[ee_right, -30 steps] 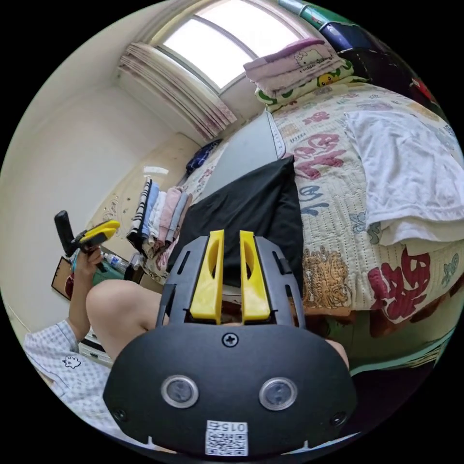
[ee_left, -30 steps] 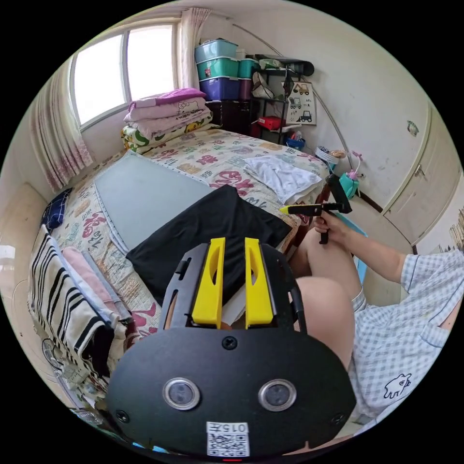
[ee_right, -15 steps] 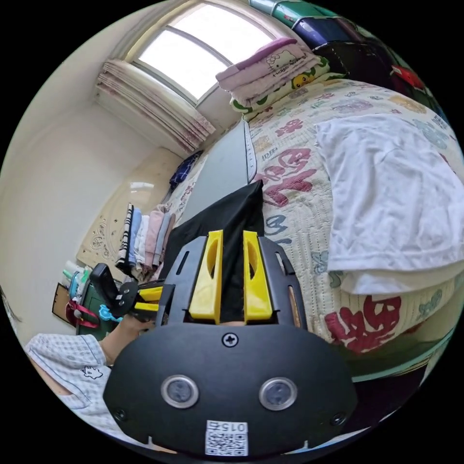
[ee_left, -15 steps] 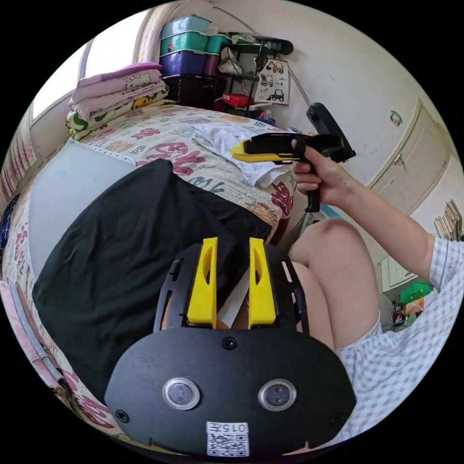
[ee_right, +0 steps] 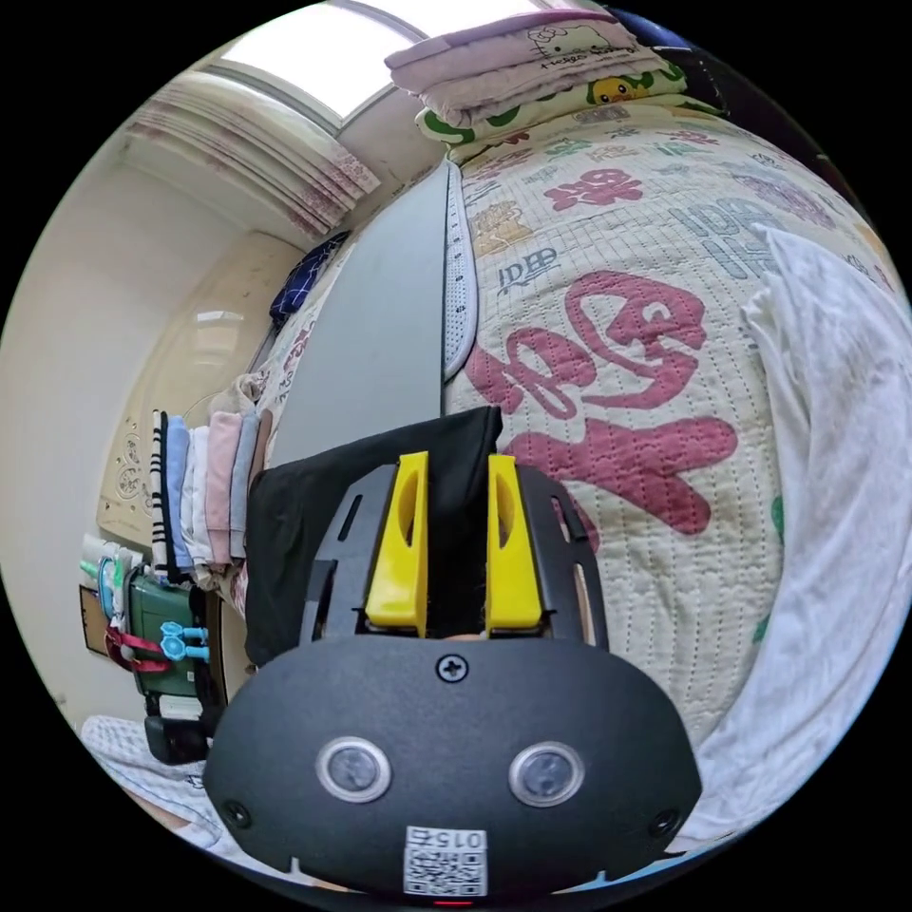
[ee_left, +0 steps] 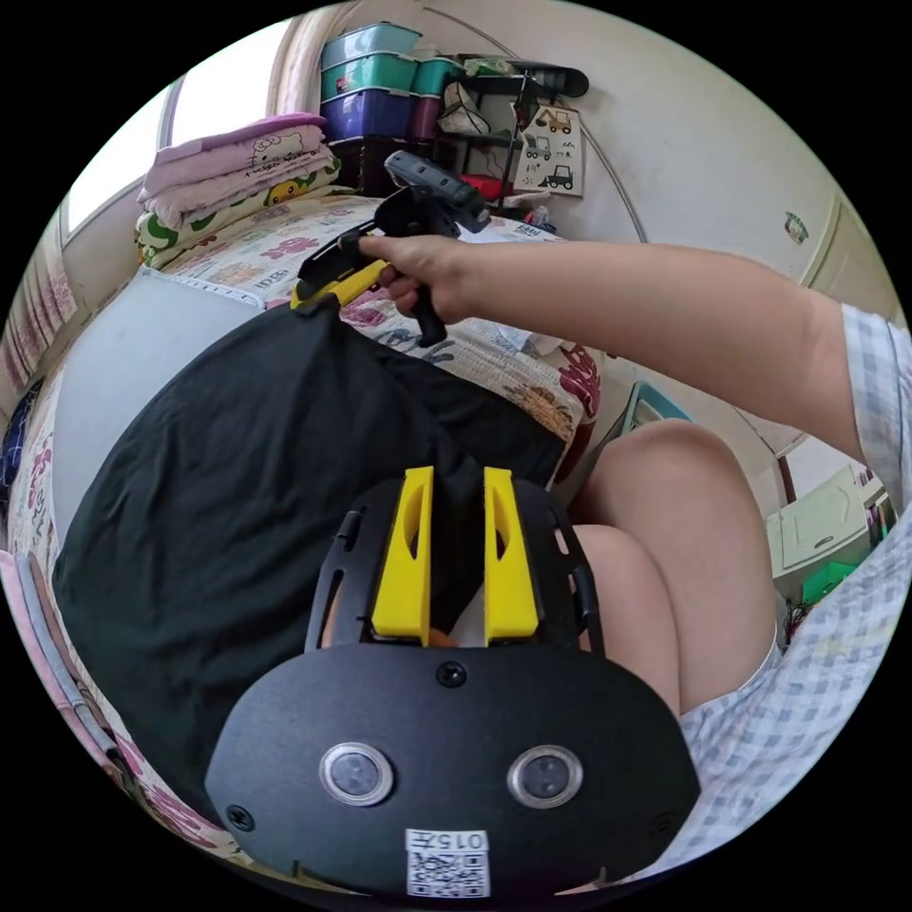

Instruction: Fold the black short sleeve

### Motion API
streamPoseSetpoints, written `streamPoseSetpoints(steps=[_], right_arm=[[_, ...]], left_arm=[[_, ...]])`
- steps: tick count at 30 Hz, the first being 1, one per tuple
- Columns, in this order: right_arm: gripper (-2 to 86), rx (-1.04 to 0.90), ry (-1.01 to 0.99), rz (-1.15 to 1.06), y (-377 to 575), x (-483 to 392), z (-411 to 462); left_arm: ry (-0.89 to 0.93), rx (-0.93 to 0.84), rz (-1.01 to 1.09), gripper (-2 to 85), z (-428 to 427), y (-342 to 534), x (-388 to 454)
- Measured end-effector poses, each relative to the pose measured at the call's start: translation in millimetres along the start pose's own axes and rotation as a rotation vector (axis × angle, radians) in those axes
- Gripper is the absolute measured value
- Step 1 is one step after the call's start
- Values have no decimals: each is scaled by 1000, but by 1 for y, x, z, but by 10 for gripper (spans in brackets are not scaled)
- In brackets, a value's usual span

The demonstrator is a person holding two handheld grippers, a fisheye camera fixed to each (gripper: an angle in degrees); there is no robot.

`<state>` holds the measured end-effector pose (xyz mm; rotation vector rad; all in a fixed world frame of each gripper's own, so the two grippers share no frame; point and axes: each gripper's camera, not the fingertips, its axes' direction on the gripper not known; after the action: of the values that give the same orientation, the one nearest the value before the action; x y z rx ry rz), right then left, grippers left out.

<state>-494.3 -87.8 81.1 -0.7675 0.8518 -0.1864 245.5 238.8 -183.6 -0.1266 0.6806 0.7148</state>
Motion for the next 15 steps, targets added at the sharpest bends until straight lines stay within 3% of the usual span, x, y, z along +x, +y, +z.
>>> streamPoseSetpoints(steps=[3,8,13,15], right_arm=[[15,16,95,13,-22,-3,8],[2,-28,220,-76,-49,-22,37],[21,-38,208,-82,-55,-22,41],[68,-13,169,-122,-42,-22,14]], left_arm=[[-39,1,46,24,6,-3,7],[-53,8,98,10,16,-7,11],[-25,-28,71,45,29,-13,4],[84,-28,67,83,20,-16,-7]])
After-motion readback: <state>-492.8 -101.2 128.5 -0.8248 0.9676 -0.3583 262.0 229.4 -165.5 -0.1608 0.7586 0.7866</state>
